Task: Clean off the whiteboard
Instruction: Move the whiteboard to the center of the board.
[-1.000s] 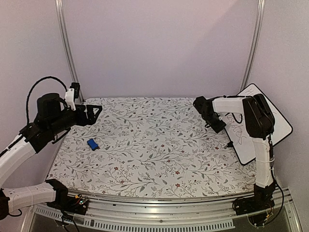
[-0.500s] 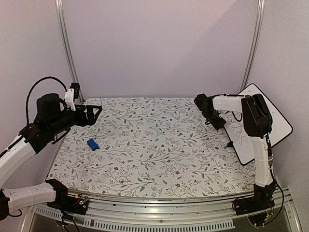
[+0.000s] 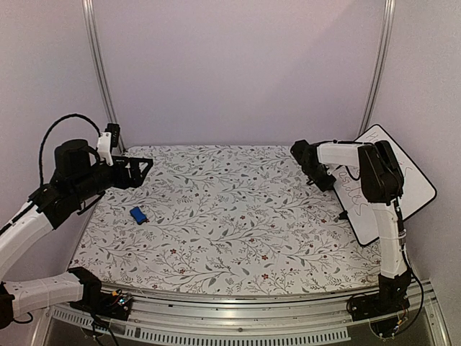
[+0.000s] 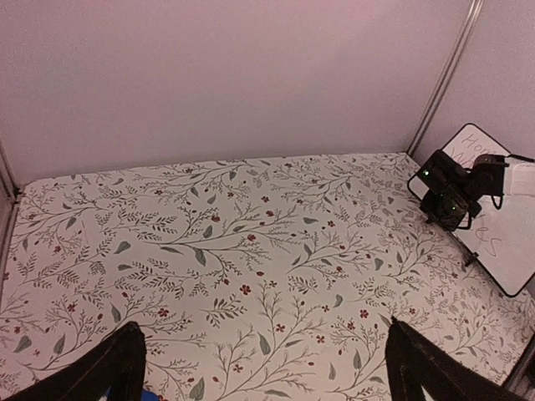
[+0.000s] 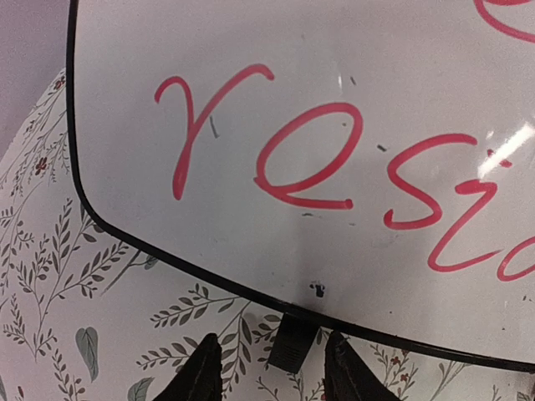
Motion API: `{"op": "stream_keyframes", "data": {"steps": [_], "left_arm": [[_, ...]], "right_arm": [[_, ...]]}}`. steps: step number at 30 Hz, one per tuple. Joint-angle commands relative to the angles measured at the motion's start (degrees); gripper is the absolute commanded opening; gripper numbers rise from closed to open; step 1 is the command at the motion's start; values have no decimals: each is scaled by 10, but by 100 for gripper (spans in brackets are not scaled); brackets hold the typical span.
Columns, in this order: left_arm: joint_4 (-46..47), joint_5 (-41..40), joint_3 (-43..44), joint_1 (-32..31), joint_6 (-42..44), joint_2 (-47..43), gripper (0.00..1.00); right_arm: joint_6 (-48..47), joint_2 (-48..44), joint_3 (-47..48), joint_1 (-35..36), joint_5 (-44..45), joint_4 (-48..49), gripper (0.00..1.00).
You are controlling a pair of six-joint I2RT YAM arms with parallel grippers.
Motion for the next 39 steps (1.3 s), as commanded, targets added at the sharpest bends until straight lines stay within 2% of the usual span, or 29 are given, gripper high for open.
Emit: {"op": "stream_keyframes", "data": {"steps": [1,8,10,12,23,25,29,32,39], "left_arm": [[14,17,-2,10,6,2,100],[18,30,-3,21,4,-2,100],[17,32,-3,23,3,-3,100],[18,35,-3,25,2,-3,100],[19,37,-4,32,-1,-8,100],[19,37,-4,33,-2,-9,100],[20,36,-5,33,-3,-9,100],[20,37,-5,33,-4,-9,100],[23,41,-6,33,-4,-8,100]], "right_arm": [[-2,16,12,-6,9,-9,36],[-2,16,12,-6,7,-11,28],[-4,16,12,-5,3,-11,19],[-6,15,11,-2,1,-11,13],[-29,8,0,45,11,0,9],[-31,6,-6,47,12,3,13],[-29,2,-7,43,26,0,40],[-27,2,-7,34,18,-3,50],[-21,4,-5,8,11,-12,54]]}}
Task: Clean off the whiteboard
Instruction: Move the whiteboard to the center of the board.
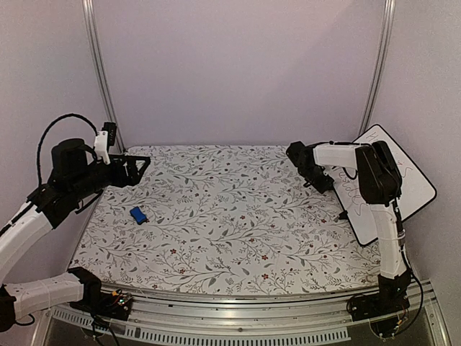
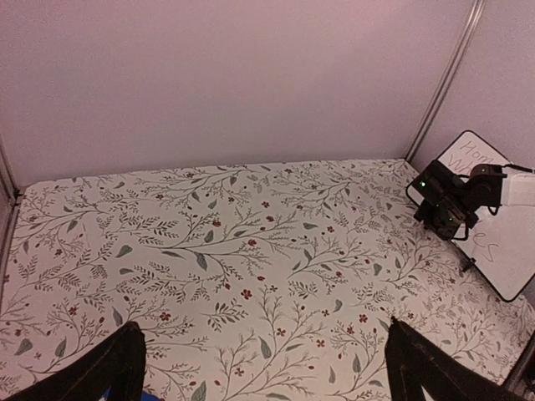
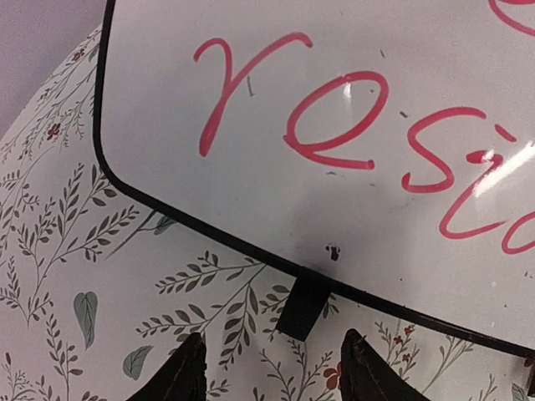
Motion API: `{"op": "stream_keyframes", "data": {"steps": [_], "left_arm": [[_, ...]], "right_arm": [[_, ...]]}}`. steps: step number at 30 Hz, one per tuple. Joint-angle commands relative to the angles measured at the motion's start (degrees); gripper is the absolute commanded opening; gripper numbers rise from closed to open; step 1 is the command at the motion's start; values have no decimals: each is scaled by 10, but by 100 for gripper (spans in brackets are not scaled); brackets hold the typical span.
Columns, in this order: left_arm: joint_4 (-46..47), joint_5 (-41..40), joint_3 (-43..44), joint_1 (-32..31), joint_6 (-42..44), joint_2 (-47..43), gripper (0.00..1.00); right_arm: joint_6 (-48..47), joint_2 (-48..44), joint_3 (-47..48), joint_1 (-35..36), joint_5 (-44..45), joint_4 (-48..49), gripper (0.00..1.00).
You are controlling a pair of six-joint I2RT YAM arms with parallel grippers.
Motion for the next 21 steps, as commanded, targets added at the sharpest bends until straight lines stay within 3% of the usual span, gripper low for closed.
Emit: {"op": "stream_keyframes", "data": {"steps": [1,21], "left_arm": [[18,8,-6,6,-4,-4,100],[24,26,-6,10,-4,4,100]], "right_arm": [[8,5,-3,-18,4,-16,54],[32,41,59,-34,1,-82,38]]}}
